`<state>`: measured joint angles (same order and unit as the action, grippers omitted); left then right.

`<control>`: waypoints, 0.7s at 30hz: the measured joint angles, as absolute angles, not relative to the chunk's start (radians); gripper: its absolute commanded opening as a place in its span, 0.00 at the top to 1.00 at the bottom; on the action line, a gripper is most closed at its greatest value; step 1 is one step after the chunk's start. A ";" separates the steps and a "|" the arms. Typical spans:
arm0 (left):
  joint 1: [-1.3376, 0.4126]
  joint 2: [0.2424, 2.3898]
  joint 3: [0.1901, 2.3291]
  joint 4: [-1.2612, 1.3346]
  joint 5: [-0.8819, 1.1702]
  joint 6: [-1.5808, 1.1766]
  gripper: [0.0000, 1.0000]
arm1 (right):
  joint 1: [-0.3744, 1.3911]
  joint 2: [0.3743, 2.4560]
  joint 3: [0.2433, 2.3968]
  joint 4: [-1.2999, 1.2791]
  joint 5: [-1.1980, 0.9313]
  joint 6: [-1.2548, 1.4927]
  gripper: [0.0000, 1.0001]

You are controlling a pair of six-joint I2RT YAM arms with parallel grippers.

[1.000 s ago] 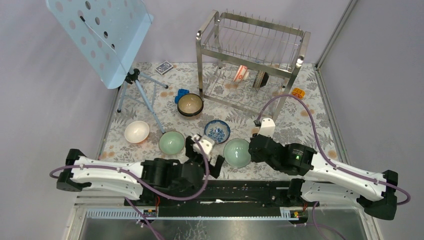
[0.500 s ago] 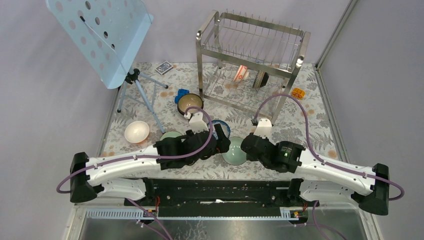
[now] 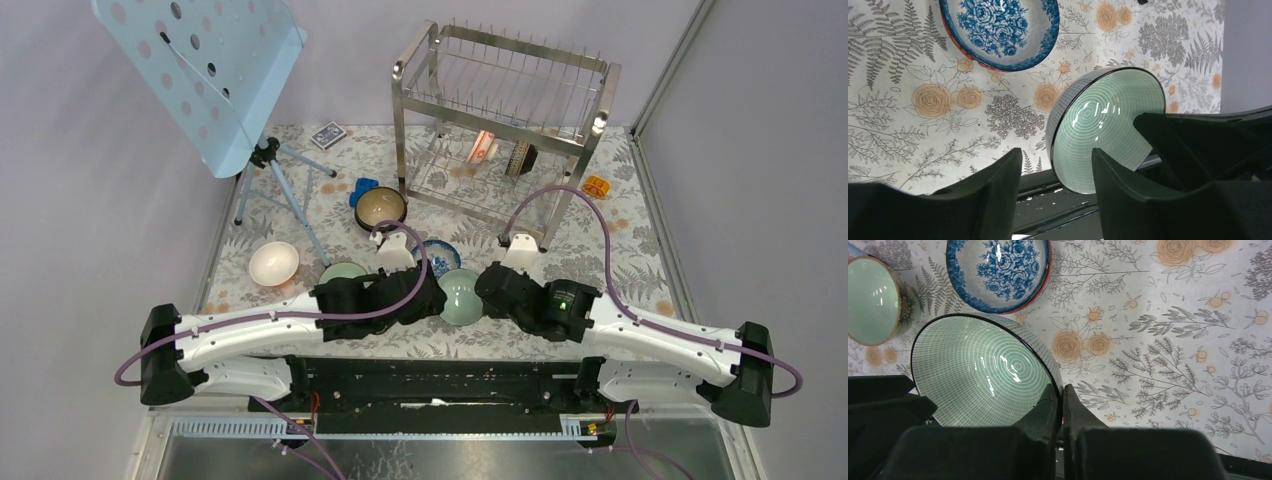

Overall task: Unload the bowls from the dish rack
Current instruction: Place the bowl with the bowl.

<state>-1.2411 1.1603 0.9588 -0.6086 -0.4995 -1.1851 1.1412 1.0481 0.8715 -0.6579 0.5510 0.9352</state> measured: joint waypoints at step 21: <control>-1.237 1.168 0.918 -0.593 -0.508 -1.177 0.92 | 1.118 1.070 0.879 -0.592 0.485 0.941 1.00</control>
